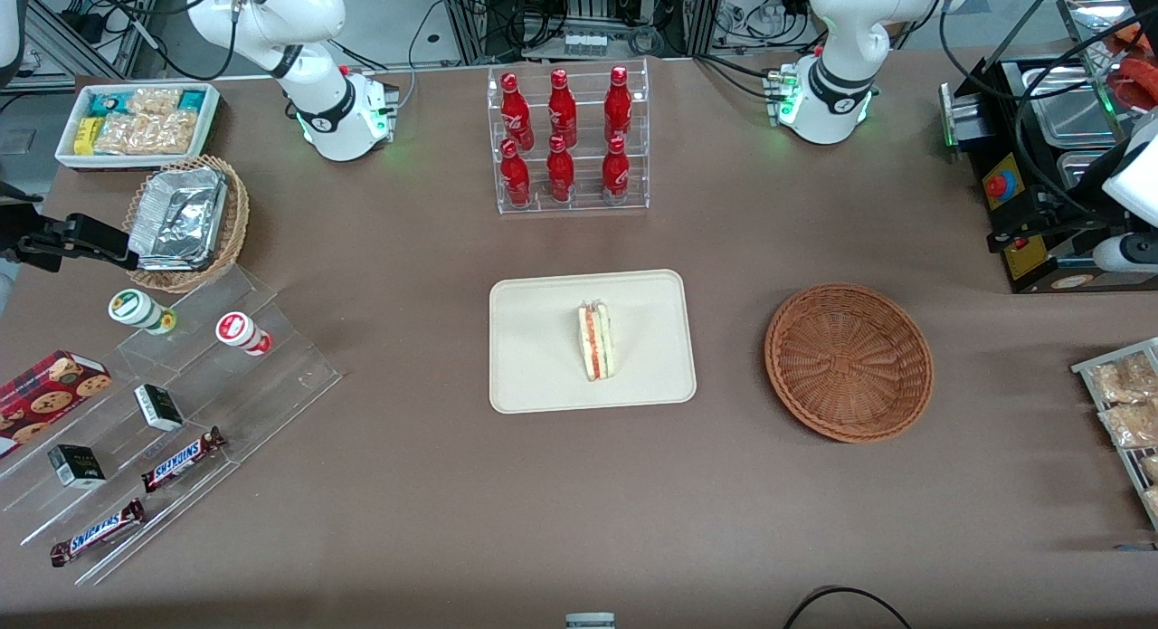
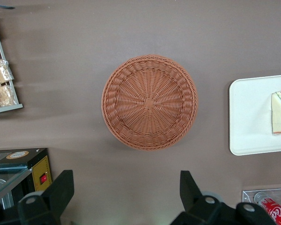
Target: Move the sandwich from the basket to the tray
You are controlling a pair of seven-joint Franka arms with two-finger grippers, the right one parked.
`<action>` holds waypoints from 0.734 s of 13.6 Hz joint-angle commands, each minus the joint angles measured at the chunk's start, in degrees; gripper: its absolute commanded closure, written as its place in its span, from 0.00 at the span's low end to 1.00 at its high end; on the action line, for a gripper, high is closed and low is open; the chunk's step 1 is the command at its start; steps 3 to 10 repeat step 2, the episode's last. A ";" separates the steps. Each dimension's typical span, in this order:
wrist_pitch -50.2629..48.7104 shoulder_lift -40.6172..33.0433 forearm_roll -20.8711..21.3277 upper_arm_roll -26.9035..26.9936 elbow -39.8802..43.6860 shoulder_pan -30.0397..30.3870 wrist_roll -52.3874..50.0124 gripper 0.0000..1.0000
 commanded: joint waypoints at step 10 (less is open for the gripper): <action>-1.12 -0.07 0.49 -0.92 1.62 2.37 -0.15 0.00</action>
